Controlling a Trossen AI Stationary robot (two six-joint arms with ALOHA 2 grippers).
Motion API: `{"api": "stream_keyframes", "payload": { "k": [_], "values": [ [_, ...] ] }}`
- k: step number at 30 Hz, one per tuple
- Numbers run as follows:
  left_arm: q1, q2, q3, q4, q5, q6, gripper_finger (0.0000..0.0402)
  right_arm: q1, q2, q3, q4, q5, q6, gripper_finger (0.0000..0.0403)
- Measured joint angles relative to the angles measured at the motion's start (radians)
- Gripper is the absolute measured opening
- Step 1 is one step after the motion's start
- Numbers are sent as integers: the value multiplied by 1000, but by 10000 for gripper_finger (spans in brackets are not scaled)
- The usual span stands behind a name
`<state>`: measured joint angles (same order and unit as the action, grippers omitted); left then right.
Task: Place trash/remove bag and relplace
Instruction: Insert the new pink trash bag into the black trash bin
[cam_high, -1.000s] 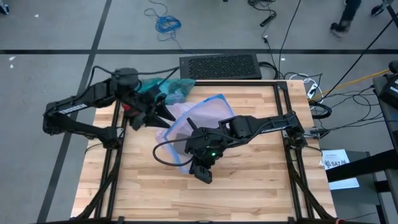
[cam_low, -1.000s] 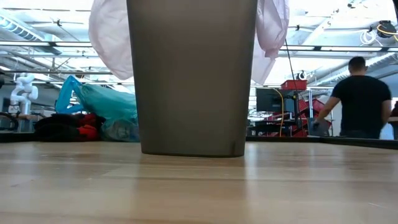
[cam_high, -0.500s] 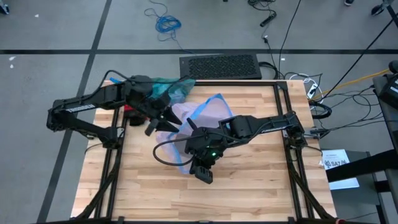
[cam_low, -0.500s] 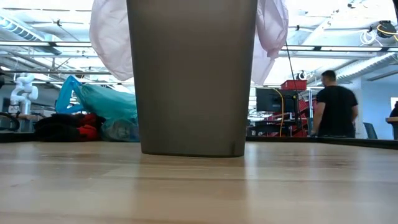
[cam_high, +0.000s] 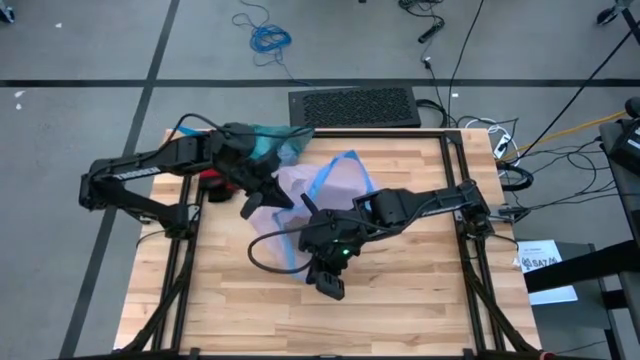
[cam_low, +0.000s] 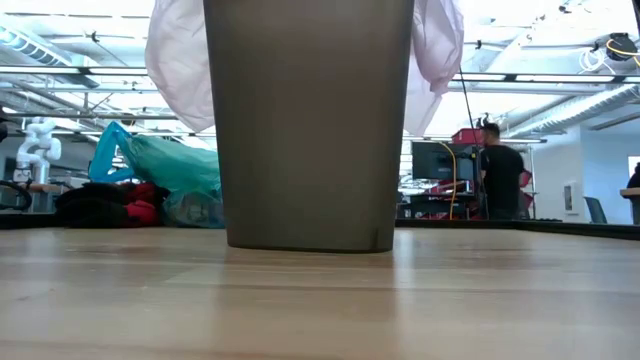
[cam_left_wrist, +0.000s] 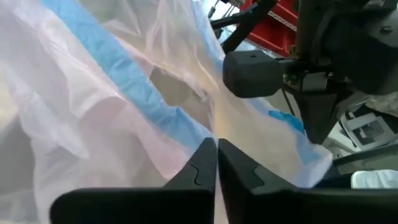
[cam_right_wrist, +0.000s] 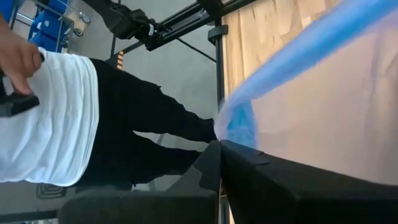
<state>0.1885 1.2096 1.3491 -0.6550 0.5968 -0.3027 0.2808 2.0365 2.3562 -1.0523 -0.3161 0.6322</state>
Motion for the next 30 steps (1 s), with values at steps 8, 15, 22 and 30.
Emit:
{"api": "stream_keyframes", "payload": {
  "k": [8,15,22,30],
  "values": [
    [38,-43,70,-85,-25,54,1,7,-36,0,0,98,2,8],
    [46,-41,242,-227,-130,187,1,-32,-107,0,-1,215,6,52],
    [48,-39,274,-230,-137,180,1,-89,-151,1,-53,358,-107,128],
    [48,-39,289,-225,-134,188,56,-158,-173,1,-173,631,-378,212]
  ]
}}
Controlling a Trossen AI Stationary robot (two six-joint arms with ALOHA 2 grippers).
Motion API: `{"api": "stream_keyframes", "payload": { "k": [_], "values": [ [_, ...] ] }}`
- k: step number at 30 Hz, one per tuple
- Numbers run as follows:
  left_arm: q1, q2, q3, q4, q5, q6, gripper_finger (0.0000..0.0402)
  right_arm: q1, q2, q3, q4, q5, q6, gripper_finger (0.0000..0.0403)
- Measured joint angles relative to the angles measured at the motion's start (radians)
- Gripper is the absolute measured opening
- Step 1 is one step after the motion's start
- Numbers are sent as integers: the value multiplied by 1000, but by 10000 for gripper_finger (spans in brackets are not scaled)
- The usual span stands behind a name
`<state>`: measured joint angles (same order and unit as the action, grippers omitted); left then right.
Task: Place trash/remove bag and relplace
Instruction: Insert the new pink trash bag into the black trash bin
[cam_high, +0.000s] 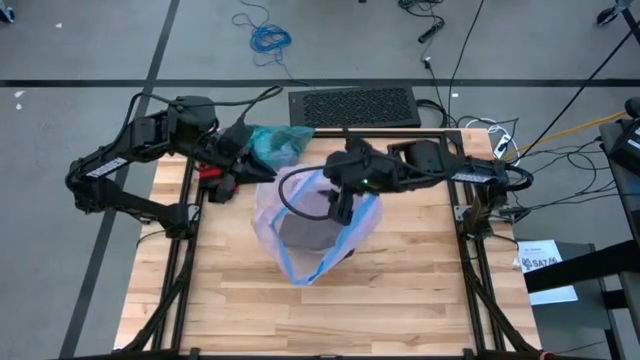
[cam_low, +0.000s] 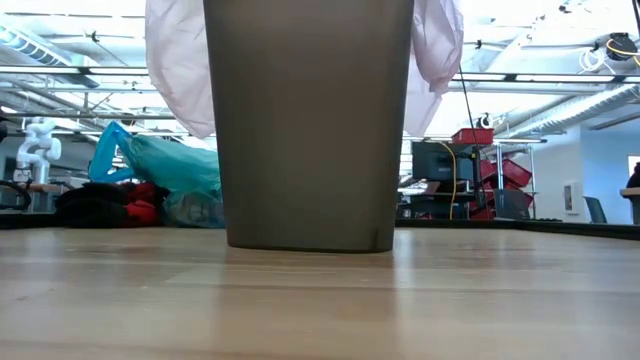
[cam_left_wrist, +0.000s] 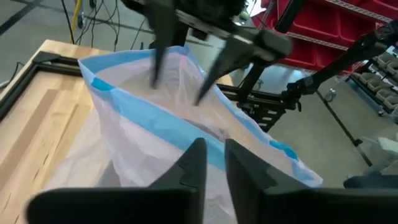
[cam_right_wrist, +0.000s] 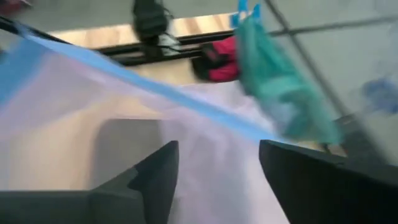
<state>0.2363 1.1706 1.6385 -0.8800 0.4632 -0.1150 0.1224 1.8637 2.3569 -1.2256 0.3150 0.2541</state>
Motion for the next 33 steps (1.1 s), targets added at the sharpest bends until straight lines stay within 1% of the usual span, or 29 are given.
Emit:
{"api": "stream_keyframes", "payload": {
  "k": [2,6,11,13,15,17,19,20,21,26,33],
  "values": [
    [0,0,0,0,0,-1,79,-18,0,0,3,27,-83,227],
    [0,0,0,1,-5,-2,125,-55,5,0,10,31,-224,246],
    [0,1,0,8,-38,-10,162,-97,34,0,10,24,-307,245],
    [0,9,0,13,-39,-16,170,-114,51,0,10,5,-311,228],
    [0,18,0,13,-39,-38,175,-126,67,0,9,-29,-325,193],
    [0,31,0,13,-39,-45,178,-130,75,-3,11,-24,-338,136],
    [0,47,0,14,-39,-66,182,-129,77,-3,41,-24,-345,61],
    [0,54,0,17,-40,-83,184,-128,74,-3,54,-24,-346,31],
    [0,61,0,23,-39,-92,187,-126,72,-3,62,-25,-345,17],
    [-1,92,0,46,-36,-121,207,-126,57,-2,101,-31,-294,3],
    [-1,119,0,81,-35,-167,237,-113,55,-2,105,-33,-261,0]
  ]
}}
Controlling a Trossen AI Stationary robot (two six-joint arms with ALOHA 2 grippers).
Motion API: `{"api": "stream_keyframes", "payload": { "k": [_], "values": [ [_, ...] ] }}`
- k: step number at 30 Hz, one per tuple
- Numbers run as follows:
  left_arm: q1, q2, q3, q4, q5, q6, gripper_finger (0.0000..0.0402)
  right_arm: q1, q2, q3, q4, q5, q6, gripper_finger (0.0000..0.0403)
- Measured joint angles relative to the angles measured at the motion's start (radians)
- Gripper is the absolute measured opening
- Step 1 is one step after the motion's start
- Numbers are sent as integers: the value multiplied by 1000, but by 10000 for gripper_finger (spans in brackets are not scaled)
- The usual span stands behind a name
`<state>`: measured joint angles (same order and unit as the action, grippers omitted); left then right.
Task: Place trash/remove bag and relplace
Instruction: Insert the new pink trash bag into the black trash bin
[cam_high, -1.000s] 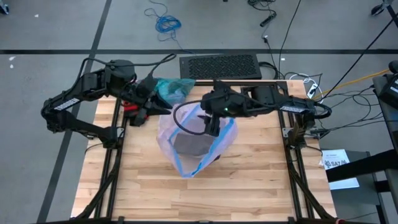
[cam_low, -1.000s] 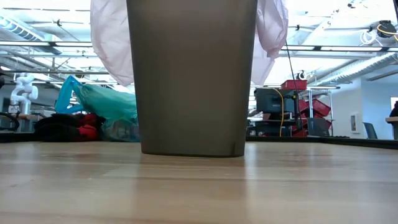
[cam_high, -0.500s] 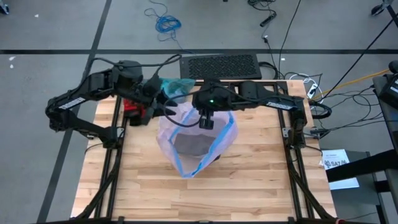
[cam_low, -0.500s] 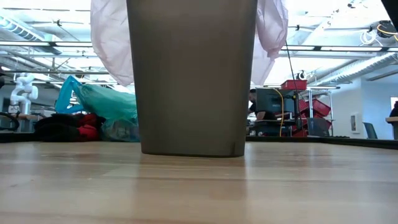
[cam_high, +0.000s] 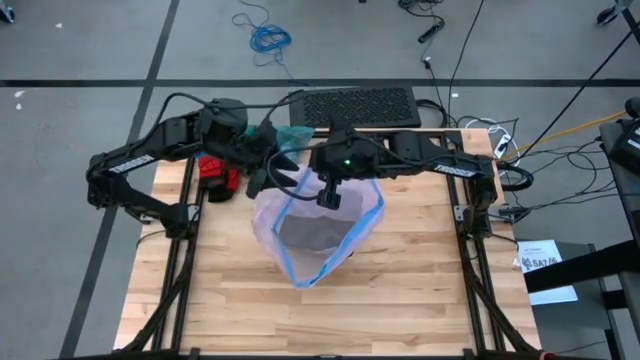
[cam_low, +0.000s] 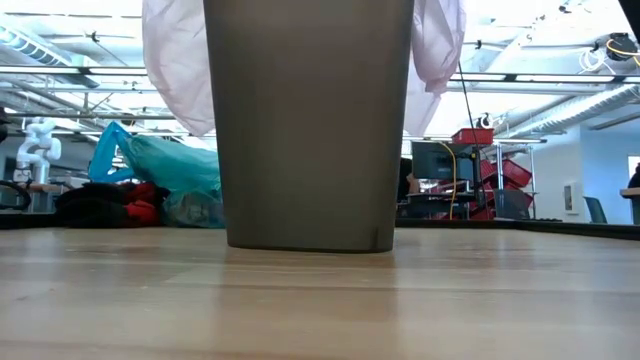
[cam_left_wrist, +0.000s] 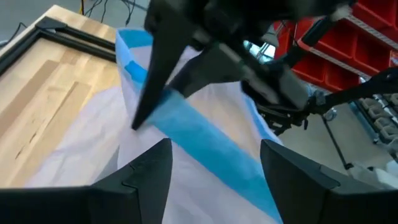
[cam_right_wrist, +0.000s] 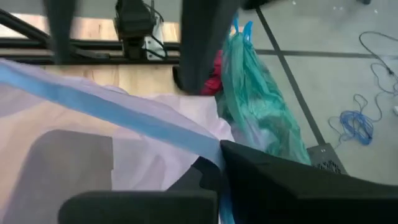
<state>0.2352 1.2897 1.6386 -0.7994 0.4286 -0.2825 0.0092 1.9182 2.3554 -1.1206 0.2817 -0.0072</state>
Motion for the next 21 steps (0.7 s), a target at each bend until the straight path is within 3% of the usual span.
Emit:
{"api": "stream_keyframes", "payload": {
  "k": [15,21],
  "values": [
    [0,70,0,-16,-52,-8,252,6,0,0,63,0,25,0],
    [2,100,0,-15,-84,-53,197,16,-10,0,95,-1,33,0]
  ]
}}
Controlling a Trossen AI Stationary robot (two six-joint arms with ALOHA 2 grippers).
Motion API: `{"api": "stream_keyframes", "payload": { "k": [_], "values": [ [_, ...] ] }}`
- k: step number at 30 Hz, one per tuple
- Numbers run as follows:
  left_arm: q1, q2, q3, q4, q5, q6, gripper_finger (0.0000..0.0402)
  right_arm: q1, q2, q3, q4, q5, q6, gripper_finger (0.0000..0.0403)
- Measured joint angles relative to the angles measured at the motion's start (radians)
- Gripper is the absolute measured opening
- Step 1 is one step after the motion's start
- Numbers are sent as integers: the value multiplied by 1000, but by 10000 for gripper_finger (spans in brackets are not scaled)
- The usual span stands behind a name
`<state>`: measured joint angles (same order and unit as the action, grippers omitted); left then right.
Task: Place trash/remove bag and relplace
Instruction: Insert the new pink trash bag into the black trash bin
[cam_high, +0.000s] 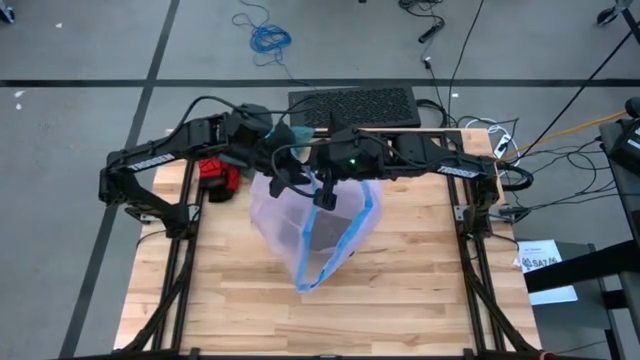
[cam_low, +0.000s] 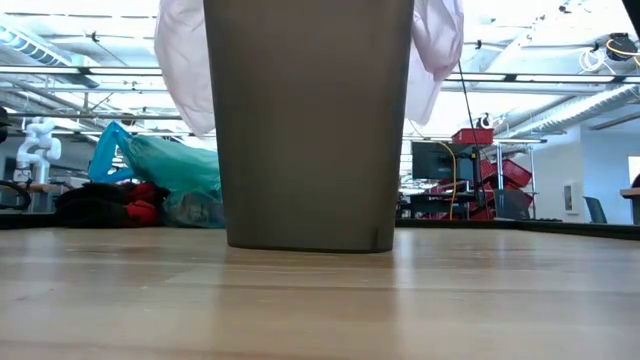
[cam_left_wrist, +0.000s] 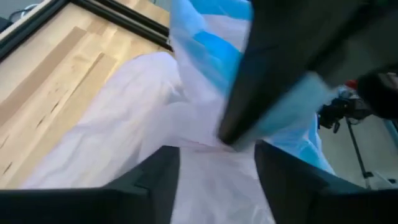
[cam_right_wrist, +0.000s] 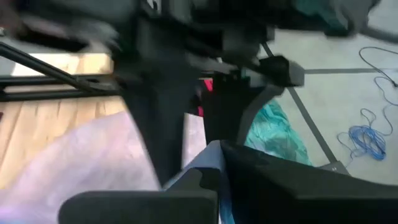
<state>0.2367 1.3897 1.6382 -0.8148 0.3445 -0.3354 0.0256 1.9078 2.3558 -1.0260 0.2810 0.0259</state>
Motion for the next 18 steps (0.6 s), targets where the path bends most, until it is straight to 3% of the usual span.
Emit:
{"api": "stream_keyframes", "payload": {
  "k": [5,8,14,18],
  "values": [
    [0,2,0,9,1,1,77,3,-6,0,5,1,27,0],
    [0,-17,20,15,81,14,13,3,-6,1,-8,4,41,0],
    [-1,-81,141,8,143,33,15,-9,-10,3,-10,28,45,0],
    [-14,-106,207,15,179,54,15,-54,-5,0,-17,38,154,0]
  ]
}}
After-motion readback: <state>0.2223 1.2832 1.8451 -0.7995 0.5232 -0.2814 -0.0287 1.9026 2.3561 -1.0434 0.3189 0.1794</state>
